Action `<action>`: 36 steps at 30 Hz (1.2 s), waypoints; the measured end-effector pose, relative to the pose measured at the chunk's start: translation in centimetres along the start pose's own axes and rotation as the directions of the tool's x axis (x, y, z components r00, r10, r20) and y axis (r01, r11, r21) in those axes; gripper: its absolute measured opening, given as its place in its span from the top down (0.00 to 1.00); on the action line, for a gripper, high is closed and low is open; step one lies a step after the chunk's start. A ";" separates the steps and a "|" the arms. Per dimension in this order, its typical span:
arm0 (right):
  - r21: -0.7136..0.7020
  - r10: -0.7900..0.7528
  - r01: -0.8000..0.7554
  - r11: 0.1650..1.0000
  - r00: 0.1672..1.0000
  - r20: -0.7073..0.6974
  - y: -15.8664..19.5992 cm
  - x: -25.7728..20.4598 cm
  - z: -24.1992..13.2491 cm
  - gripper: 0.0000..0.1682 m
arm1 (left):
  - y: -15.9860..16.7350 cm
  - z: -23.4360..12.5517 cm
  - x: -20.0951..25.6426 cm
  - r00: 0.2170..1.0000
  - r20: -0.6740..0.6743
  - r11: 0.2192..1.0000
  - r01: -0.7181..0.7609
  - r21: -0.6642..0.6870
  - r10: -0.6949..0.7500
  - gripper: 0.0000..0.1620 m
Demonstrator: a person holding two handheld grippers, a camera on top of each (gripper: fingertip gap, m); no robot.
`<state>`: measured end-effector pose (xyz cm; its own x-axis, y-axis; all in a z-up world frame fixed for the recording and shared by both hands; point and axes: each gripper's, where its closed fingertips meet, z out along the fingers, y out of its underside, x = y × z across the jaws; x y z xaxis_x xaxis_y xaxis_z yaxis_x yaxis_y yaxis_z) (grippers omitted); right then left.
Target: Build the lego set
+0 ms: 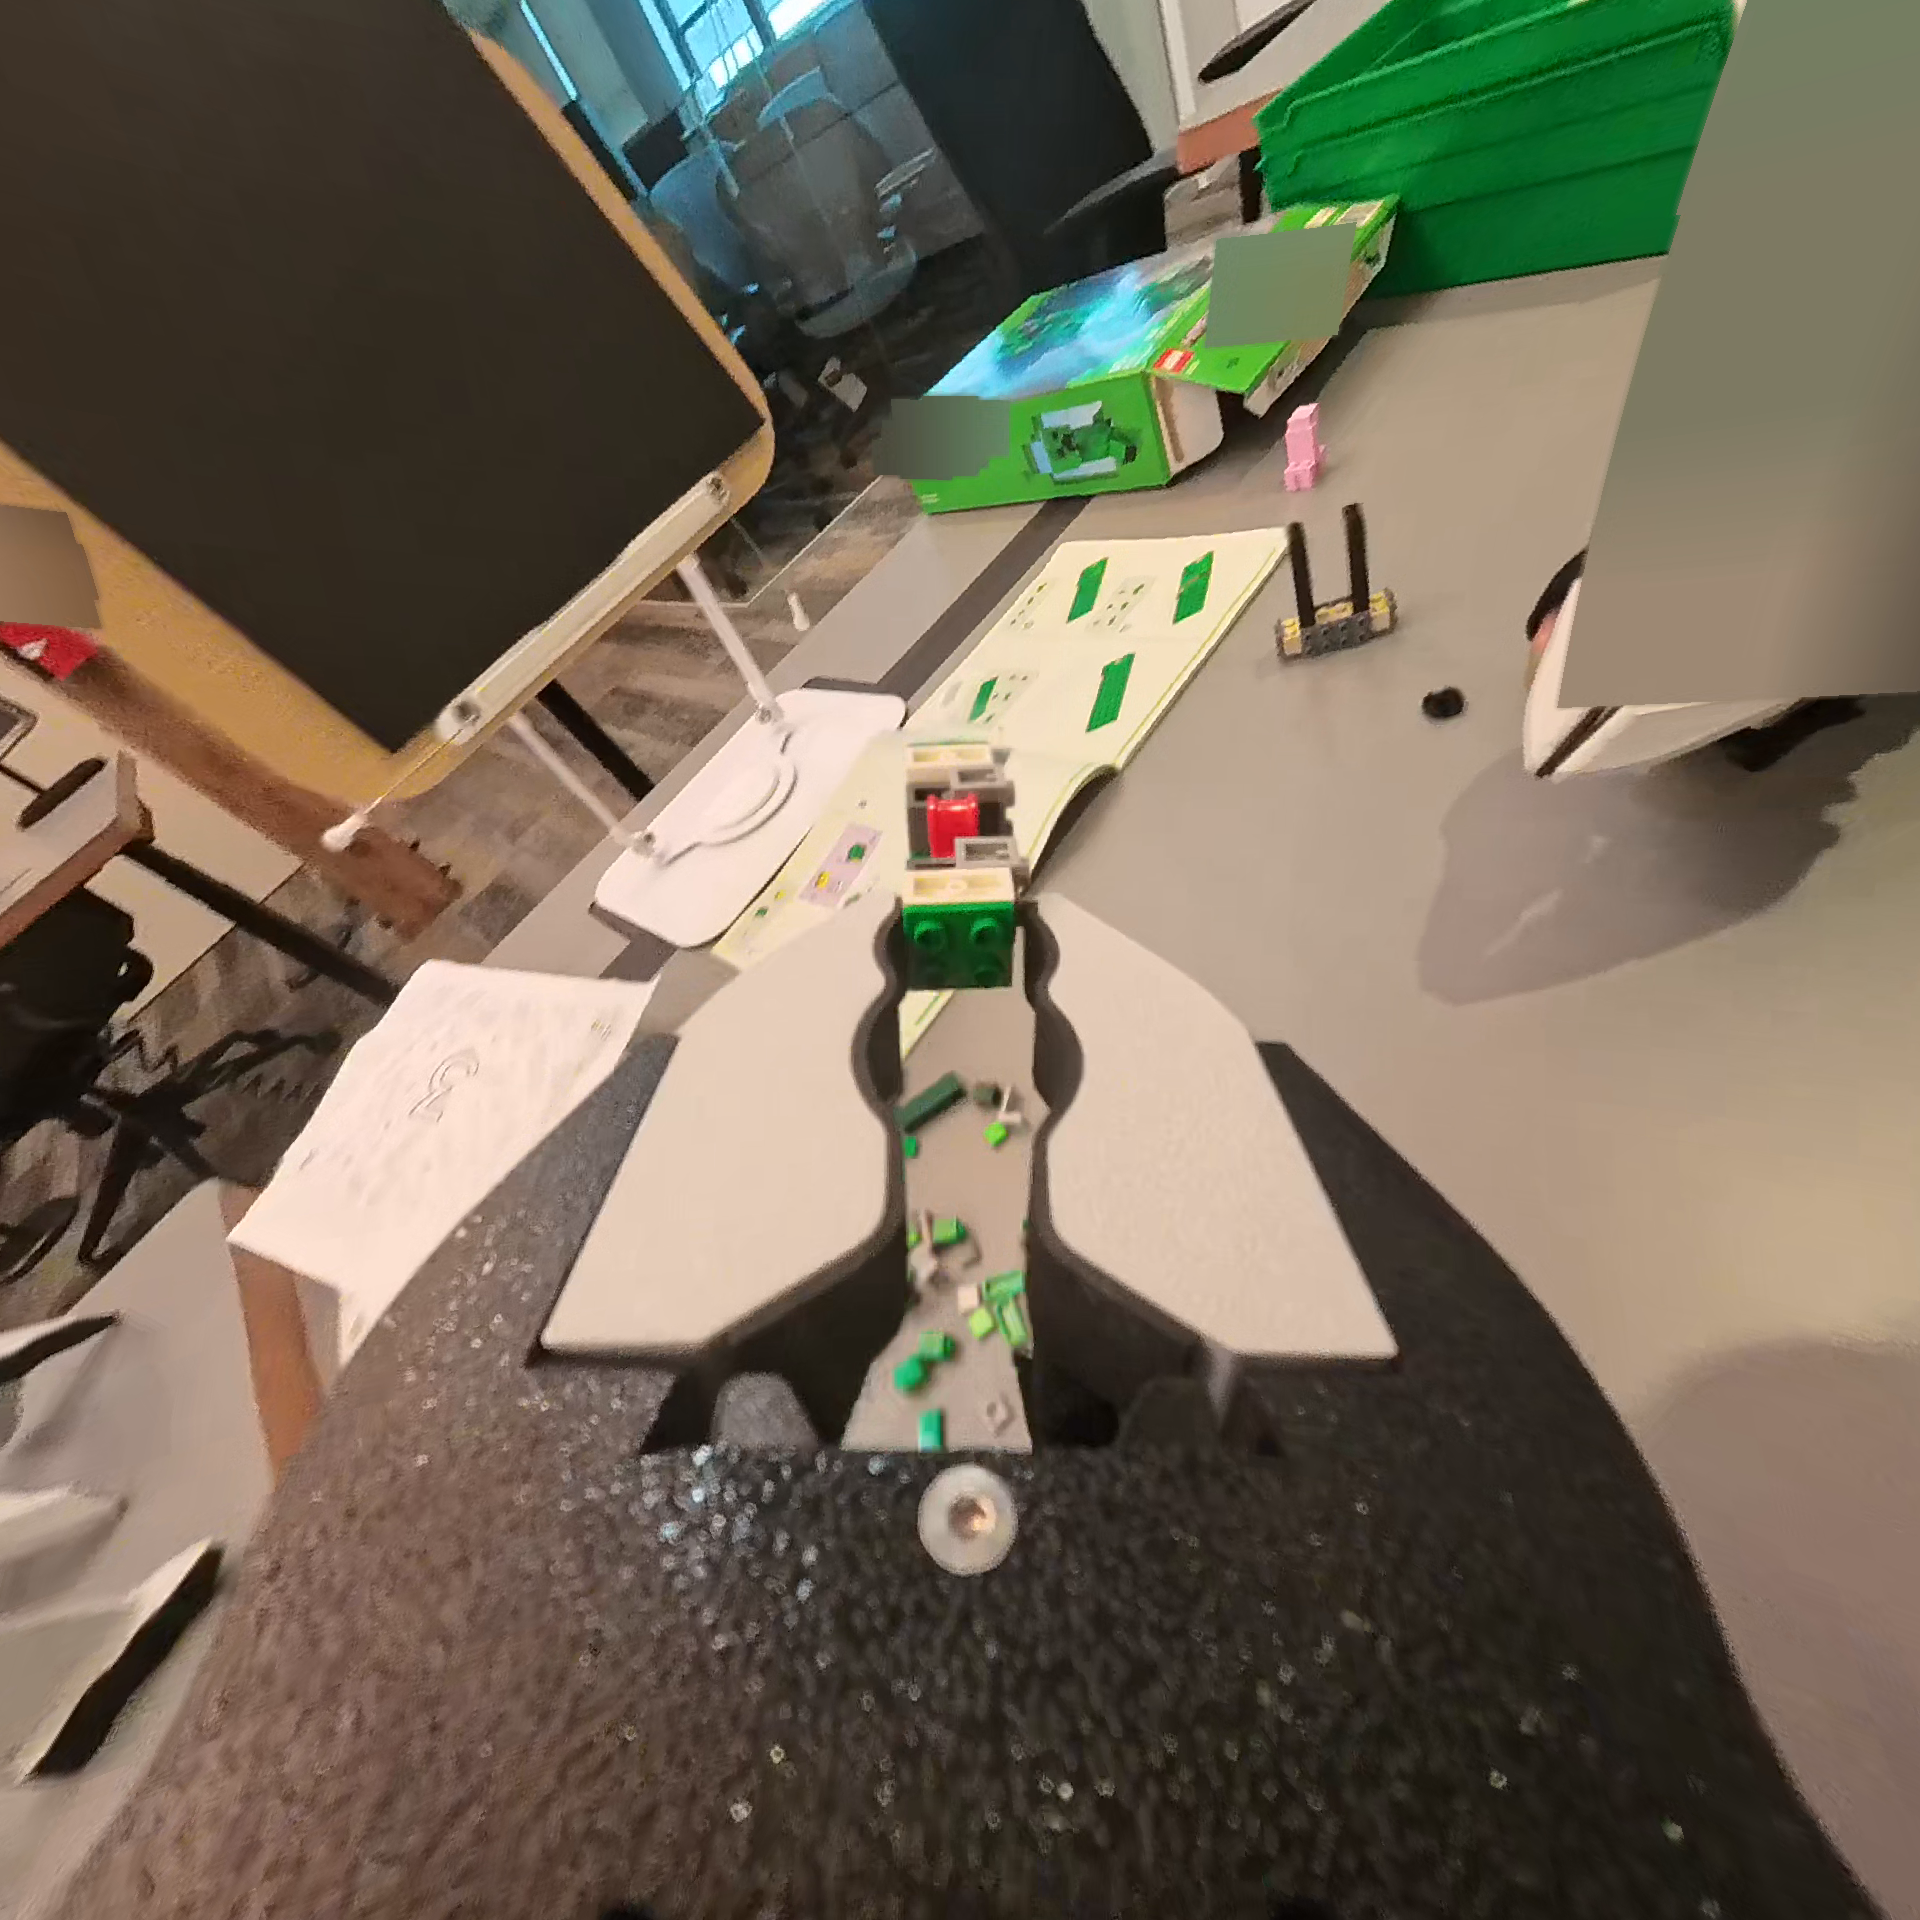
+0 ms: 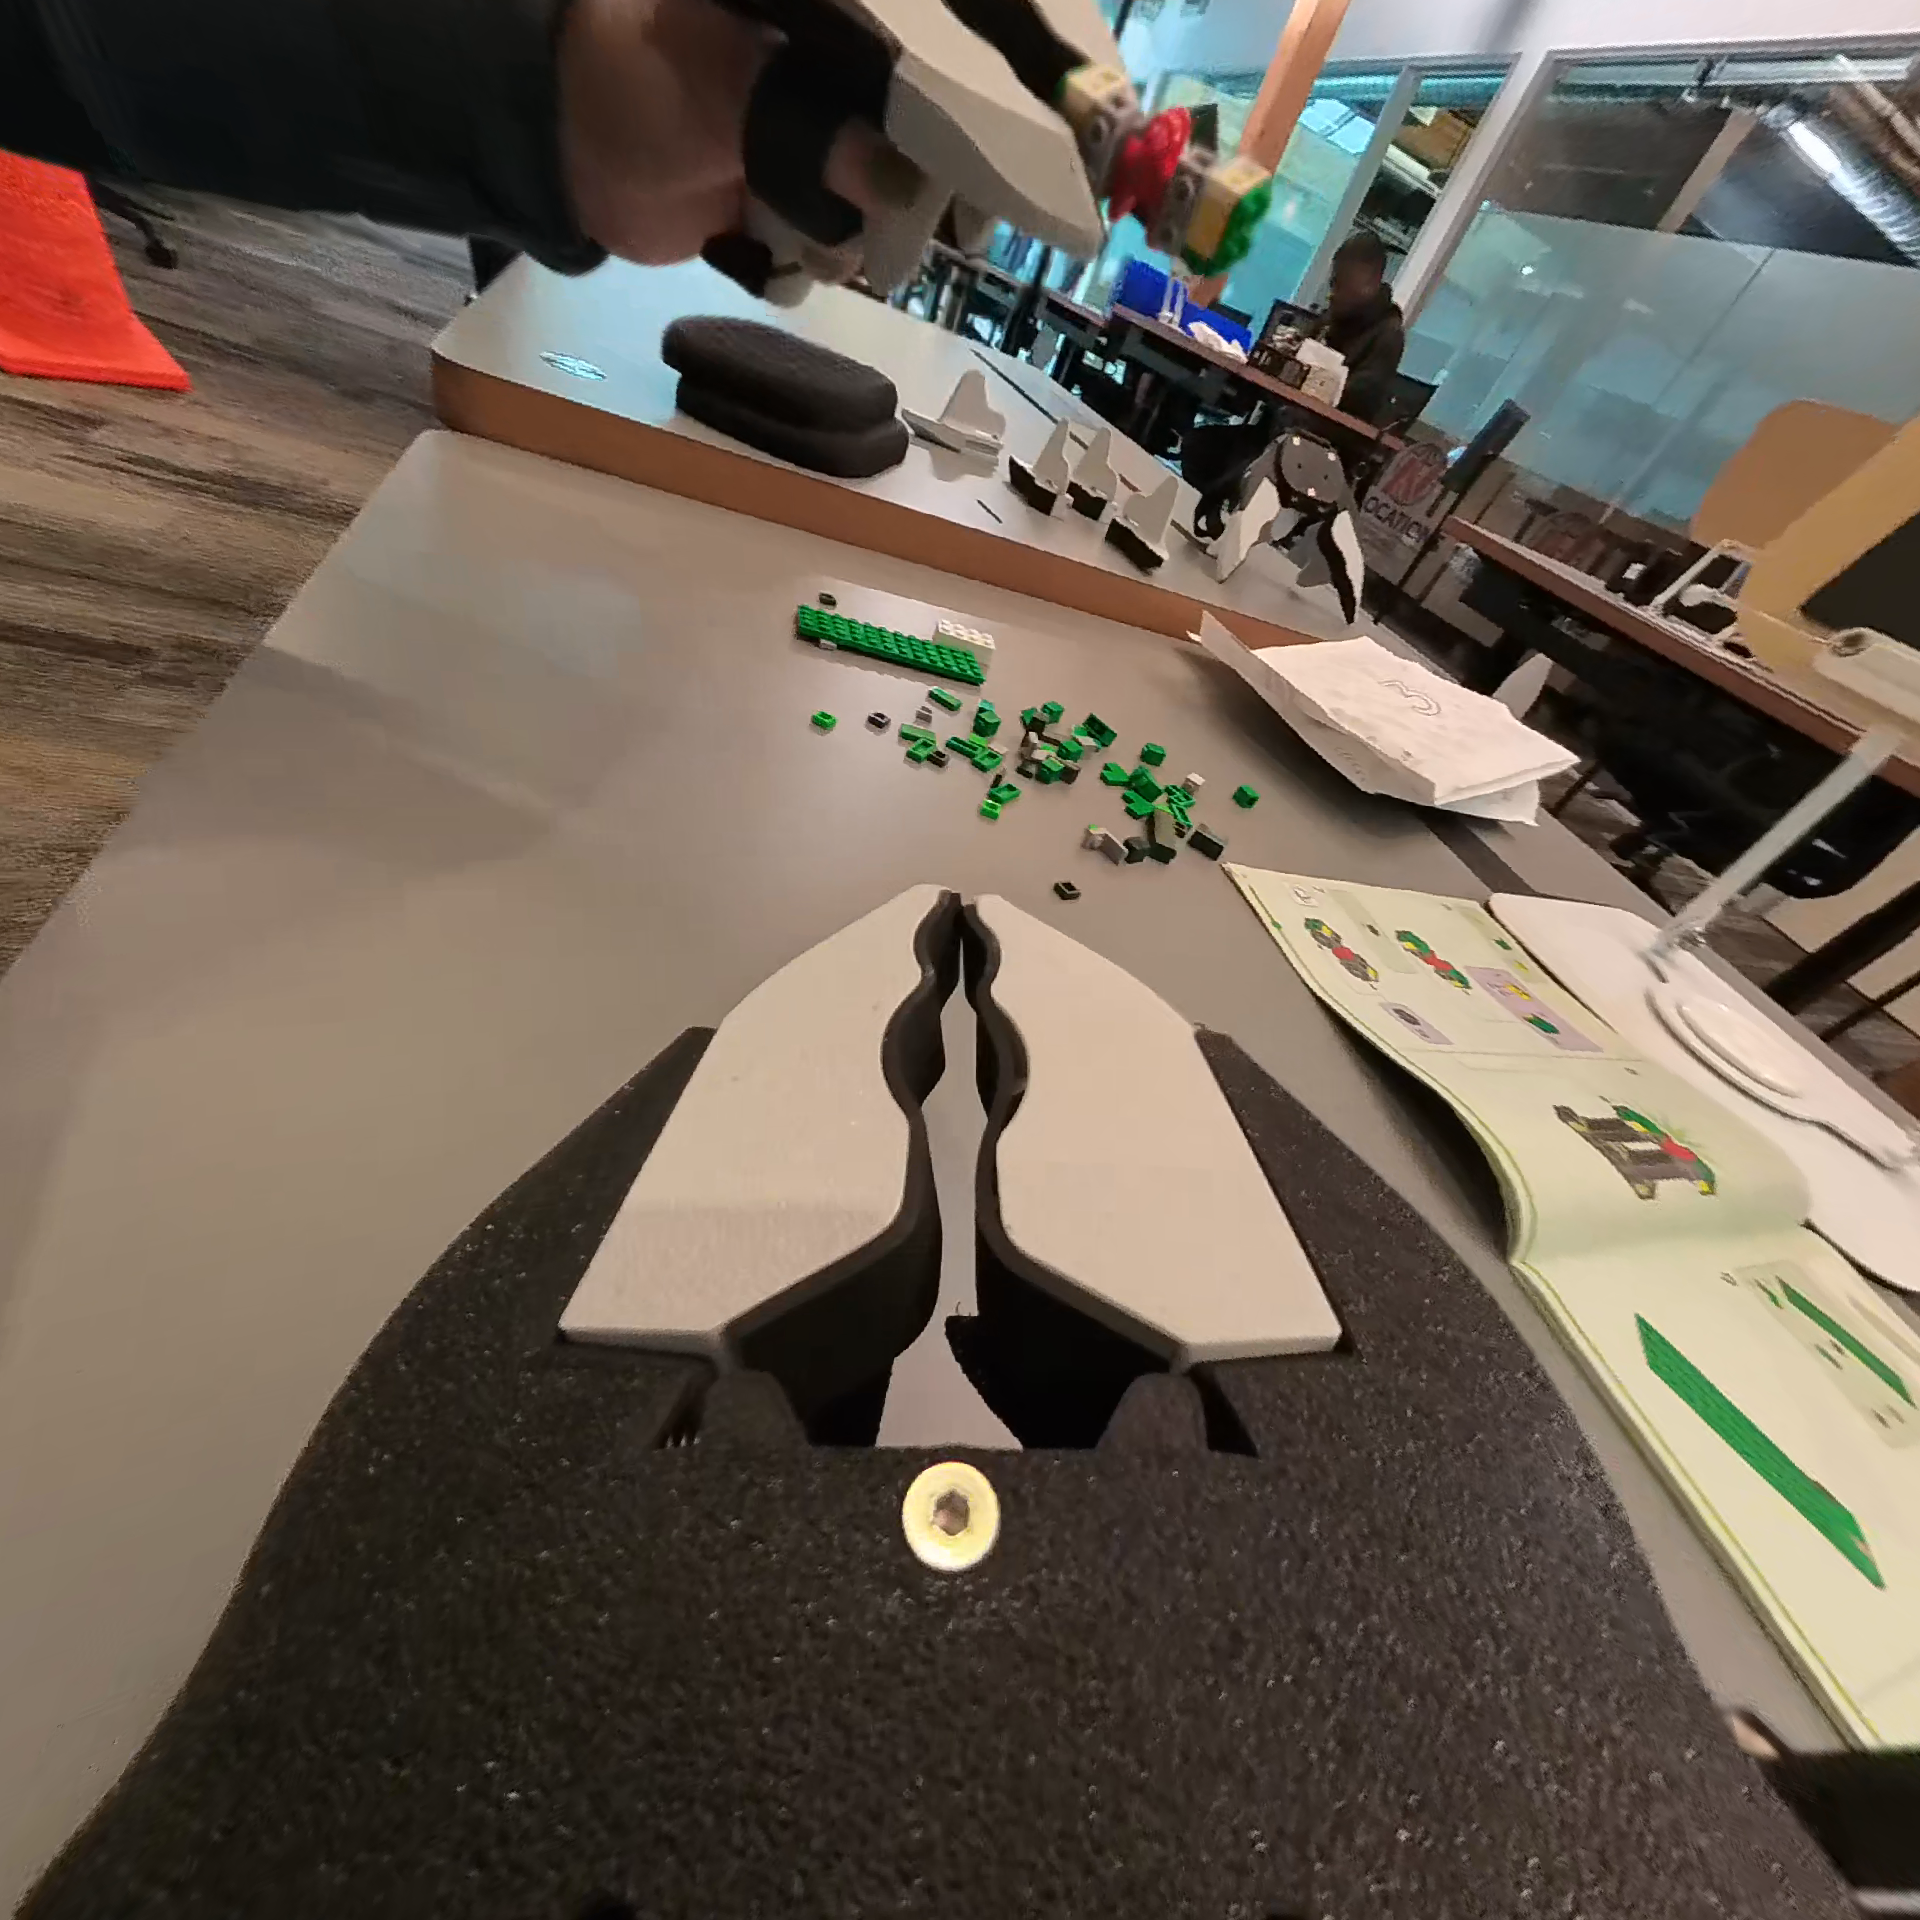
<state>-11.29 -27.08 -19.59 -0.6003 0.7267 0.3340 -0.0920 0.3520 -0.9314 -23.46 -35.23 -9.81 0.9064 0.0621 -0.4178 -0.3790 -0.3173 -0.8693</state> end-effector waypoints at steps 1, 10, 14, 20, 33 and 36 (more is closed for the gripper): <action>0.000 0.001 -0.001 1.000 1.000 0.013 0.0 -0.3 0.1 1.00 | 0.2 -0.8 0.0 1.000 0.015 1.000 -0.003 -0.015 0.003 0.88; 0.014 -0.016 0.015 1.000 0.996 0.092 -1.0 -2.7 1.4 1.00 | 2.2 -7.0 1.0 0.994 0.091 0.993 0.073 -0.097 -0.064 0.88; 0.021 -0.016 0.013 1.000 0.992 0.124 -1.3 -3.5 2.0 1.00 | 2.6 -9.2 1.5 0.989 0.123 0.987 0.093 -0.129 -0.077 0.88; 0.032 -0.016 0.011 0.999 0.988 0.151 -2.0 -4.4 2.9 1.00 | 2.9 -12.0 2.1 0.983 0.168 0.983 0.098 -0.152 -0.072 0.88; 0.052 -0.038 0.033 0.998 0.995 0.092 -2.8 -3.4 2.2 1.00 | 3.2 -11.8 1.3 0.978 0.185 0.986 0.119 -0.117 -0.096 0.88; 0.059 -0.036 0.033 0.998 0.998 0.045 -2.7 -2.1 1.4 1.00 | 3.5 -9.0 2.3 0.979 0.158 0.986 0.143 -0.088 -0.128 0.88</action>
<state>-10.86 -30.39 -18.02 -0.6320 0.6861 0.3603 -0.1585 0.3406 -0.9268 -21.04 -44.70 -11.47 0.9065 0.2513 -0.3393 -0.2272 -0.3869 -0.8937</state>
